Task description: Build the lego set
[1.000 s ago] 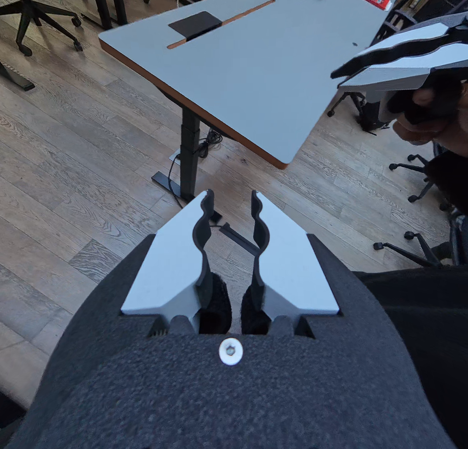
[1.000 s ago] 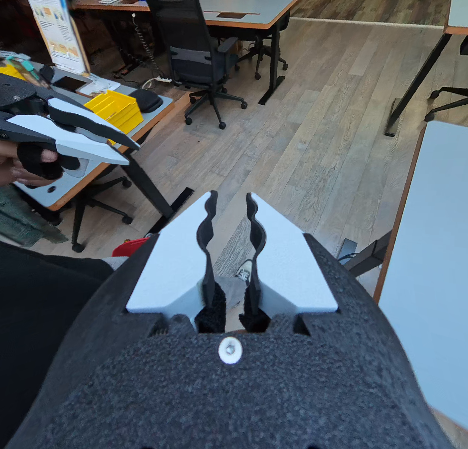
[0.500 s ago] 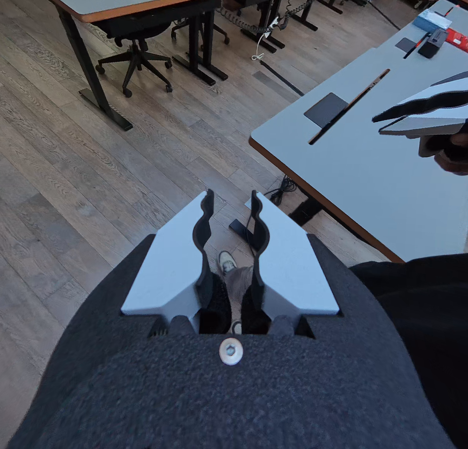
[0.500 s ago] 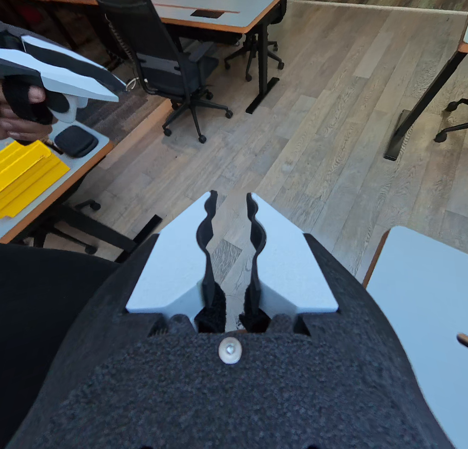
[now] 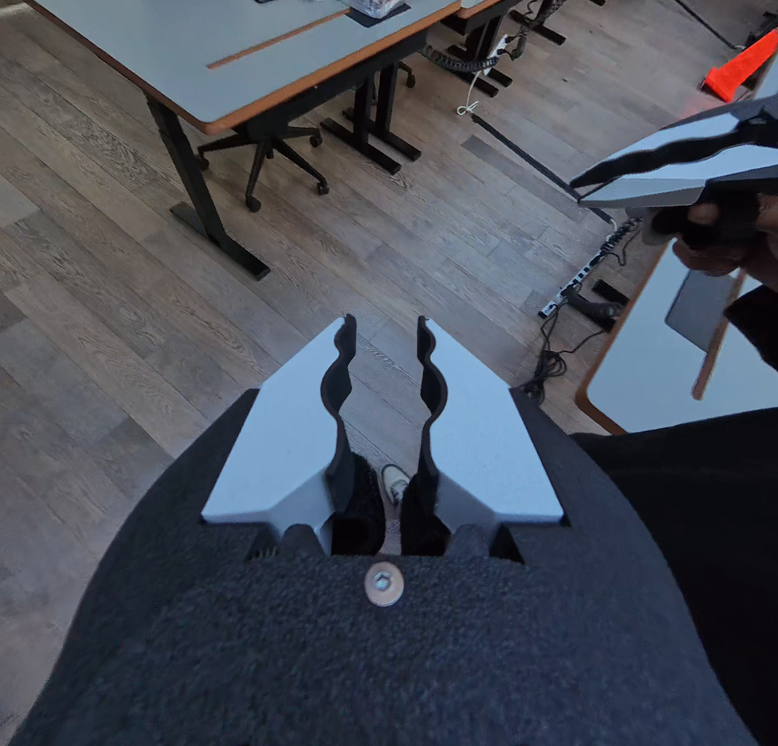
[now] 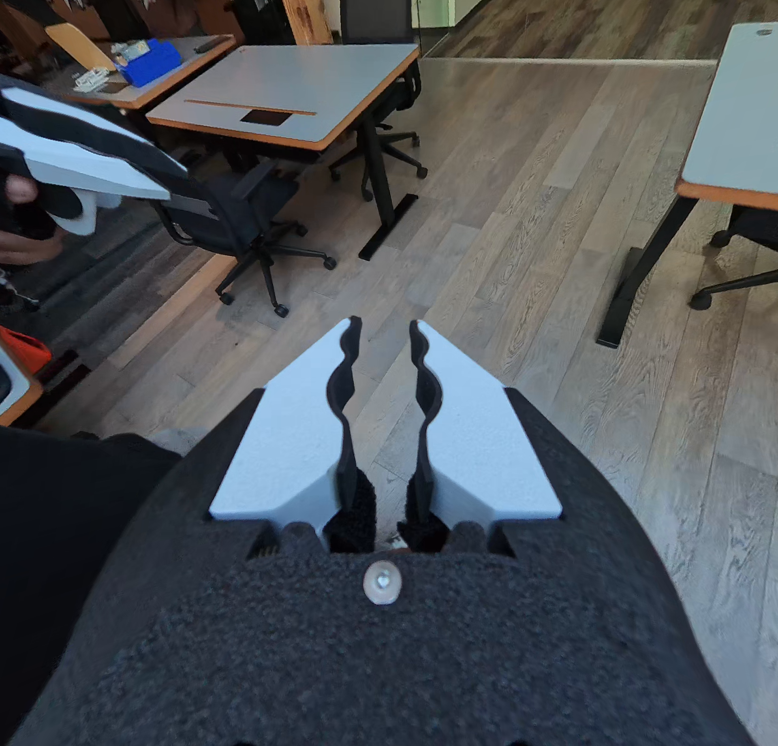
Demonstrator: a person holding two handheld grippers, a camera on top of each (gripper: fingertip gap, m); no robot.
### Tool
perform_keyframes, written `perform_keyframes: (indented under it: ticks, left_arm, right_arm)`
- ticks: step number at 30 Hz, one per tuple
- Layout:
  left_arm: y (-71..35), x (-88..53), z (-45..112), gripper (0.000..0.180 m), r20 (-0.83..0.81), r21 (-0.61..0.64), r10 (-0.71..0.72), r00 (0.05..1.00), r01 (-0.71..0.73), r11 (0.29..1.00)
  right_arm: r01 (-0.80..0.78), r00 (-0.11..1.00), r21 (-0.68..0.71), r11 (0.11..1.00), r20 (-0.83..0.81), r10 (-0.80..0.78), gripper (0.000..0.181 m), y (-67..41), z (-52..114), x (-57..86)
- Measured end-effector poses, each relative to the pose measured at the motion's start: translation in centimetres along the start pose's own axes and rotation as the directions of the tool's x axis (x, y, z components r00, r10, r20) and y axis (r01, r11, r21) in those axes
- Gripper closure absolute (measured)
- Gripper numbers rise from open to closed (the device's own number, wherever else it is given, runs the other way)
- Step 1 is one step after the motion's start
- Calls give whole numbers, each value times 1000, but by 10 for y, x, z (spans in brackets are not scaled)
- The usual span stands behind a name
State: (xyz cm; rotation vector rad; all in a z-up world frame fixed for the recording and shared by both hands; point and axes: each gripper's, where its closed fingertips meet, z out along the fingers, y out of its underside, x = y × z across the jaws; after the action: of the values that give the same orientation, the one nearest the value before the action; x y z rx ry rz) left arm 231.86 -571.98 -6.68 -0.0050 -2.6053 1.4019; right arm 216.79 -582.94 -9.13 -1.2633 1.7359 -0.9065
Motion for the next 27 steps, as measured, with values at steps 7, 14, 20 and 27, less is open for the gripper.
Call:
perform_keyframes:
  ticks: [7, 14, 20, 27]
  left_arm:
    - [-70, -153, 92, 153, 22, -7, -40, 999, 41, 999]
    - [-144, -341, 195, 153, -9, 10, -10, 1000, 10, 1000]
    - [-235, -461, 268, 152, -114, -17, 12, 993, -14, 1000]
    - [-300, -512, 378, 152, -223, -59, 136, 965, -152, 987]
  right_arm:
    - [124, 992, -26, 992, 23, -123, 158, -105, 138, 107]
    - [77, 997, -56, 995, 16, -77, 158, -176, 315, 192]
    - [-2, 1000, -33, 999, -18, 1, 157, -269, 399, 241]
    - [-87, 977, -69, 994, -199, 72, 156, -288, 416, 345]
